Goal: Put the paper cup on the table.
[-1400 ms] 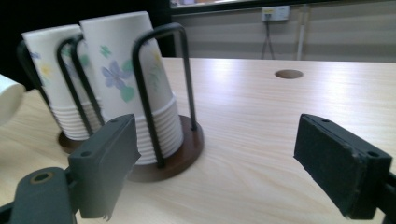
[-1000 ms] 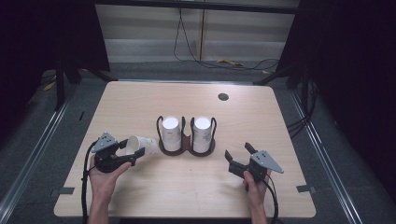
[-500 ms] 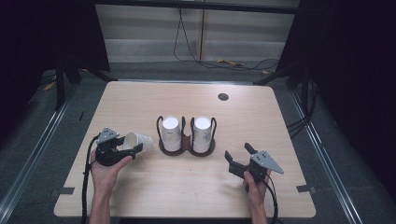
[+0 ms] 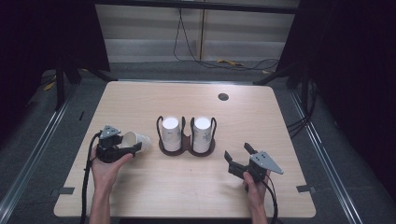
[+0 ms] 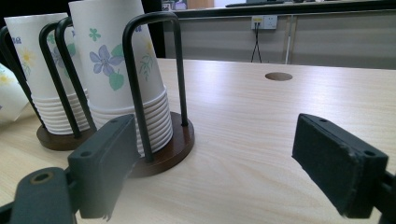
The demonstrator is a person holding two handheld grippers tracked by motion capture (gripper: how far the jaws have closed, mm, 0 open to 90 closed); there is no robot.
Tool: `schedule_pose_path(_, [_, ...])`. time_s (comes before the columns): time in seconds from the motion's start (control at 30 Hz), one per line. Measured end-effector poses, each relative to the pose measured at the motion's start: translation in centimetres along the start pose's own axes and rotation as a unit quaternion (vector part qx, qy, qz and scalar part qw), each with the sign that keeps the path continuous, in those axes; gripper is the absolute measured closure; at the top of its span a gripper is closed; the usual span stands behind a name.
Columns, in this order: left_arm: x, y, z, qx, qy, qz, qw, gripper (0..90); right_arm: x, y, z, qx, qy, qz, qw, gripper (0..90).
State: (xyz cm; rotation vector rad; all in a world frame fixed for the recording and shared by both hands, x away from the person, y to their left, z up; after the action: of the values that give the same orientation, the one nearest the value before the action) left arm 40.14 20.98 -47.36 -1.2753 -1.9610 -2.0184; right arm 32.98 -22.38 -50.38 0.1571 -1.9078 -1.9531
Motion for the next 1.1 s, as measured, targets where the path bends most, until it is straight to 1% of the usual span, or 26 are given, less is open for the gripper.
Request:
schedule_pose_path(0.03, [0.1,0.2,0.0,-0.005,0.007,0.002,1.0000,26.1,0.0,0.0,0.0,0.000,0.000,0.000,1.0000,14.0])
schedule_pose_path(0.07, [0.1,0.2,0.0,-0.006,0.007,0.000,1.0000,25.9,0.0,0.0,0.0,0.000,0.001,0.000,1.0000,14.0])
schedule_pose_path(0.1, [0.1,0.3,0.0,-0.002,0.005,0.001,1.0000,25.5,0.0,0.0,0.0,-0.001,0.001,0.000,1.0000,14.1])
schedule_pose_path(0.13, [0.1,0.3,0.1,0.001,0.010,0.000,0.9999,25.3,0.0,0.0,0.0,0.000,0.001,0.000,1.0000,14.1])
schedule_pose_path(0.23, [0.1,0.4,0.3,0.004,0.010,-0.003,0.9999,24.5,0.0,0.0,0.0,0.002,0.000,0.000,1.0000,14.1])
schedule_pose_path(0.27, [0.0,0.4,0.4,0.003,0.013,-0.003,0.9999,24.3,0.0,0.0,0.0,0.002,0.000,0.000,1.0000,14.2])
schedule_pose_path(0.37, [-0.1,0.3,0.4,0.008,0.008,-0.007,0.9999,24.1,0.0,0.0,0.0,0.001,0.000,0.000,1.0000,14.2])
schedule_pose_path(0.4, [-0.2,0.3,0.4,0.006,0.011,-0.009,0.9999,23.9,0.0,0.0,0.0,0.000,0.000,-0.001,1.0000,14.2])
schedule_pose_path(0.43, [-0.2,0.3,0.5,0.000,0.012,-0.005,0.9999,23.7,0.0,0.0,0.0,-0.001,0.000,0.000,1.0000,14.2])
schedule_pose_path(0.5, [-0.5,0.3,0.5,0.008,0.004,-0.012,0.9999,23.6,0.0,0.0,0.0,0.001,0.000,0.000,1.0000,14.2])
schedule_pose_path(0.6, [-0.7,0.3,0.5,0.003,0.006,-0.012,0.9999,22.9,0.0,0.0,0.0,-0.001,0.000,-0.001,1.0000,14.2])
schedule_pose_path(0.67, [-0.9,0.2,0.4,0.006,0.002,-0.021,0.9998,22.8,0.0,0.0,0.0,-0.003,0.000,0.001,1.0000,14.5])
schedule_pose_path(0.73, [-0.9,0.2,0.4,0.001,0.011,-0.022,0.9997,22.4,0.0,0.0,0.0,-0.005,0.000,0.001,1.0000,14.5])
schedule_pose_path(0.77, [-1.0,0.2,0.4,0.003,0.007,-0.028,0.9996,21.8,0.0,0.0,0.0,-0.004,0.001,0.001,1.0000,14.5])
schedule_pose_path(0.8, [-1.0,0.1,0.4,-0.003,0.002,-0.023,0.9997,21.8,0.0,0.0,0.0,-0.003,0.001,0.001,1.0000,14.6])
schedule_pose_path(0.83, [-1.2,0.1,0.3,-0.005,0.000,-0.023,0.9997,21.7,0.0,0.0,0.0,-0.002,0.001,0.000,1.0000,14.6])
schedule_pose_path(0.93, [-1.3,0.0,0.1,-0.013,0.000,-0.024,0.9996,21.4,0.0,0.0,0.0,-0.003,0.001,0.000,1.0000,14.6])
schedule_pose_path(0.97, [-1.4,0.0,0.0,-0.013,-0.004,-0.024,0.9996,21.3,0.0,0.0,0.0,-0.003,0.001,0.000,1.0000,14.6])
schedule_pose_path(1.1, [-1.3,-0.2,-0.3,-0.028,-0.004,-0.022,0.9994,21.0,0.0,0.0,0.0,-0.004,0.002,0.000,1.0000,14.6])
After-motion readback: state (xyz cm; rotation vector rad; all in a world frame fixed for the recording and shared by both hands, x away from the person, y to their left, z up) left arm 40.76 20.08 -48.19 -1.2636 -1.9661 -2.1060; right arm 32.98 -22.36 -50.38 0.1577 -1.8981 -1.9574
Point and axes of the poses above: each handheld gripper's, and its own axes: x roughly backward along the jaws, y roughly out of its top, z roughly to its left, the point moved 2 cm from there along -x, roughly forward along the jaws
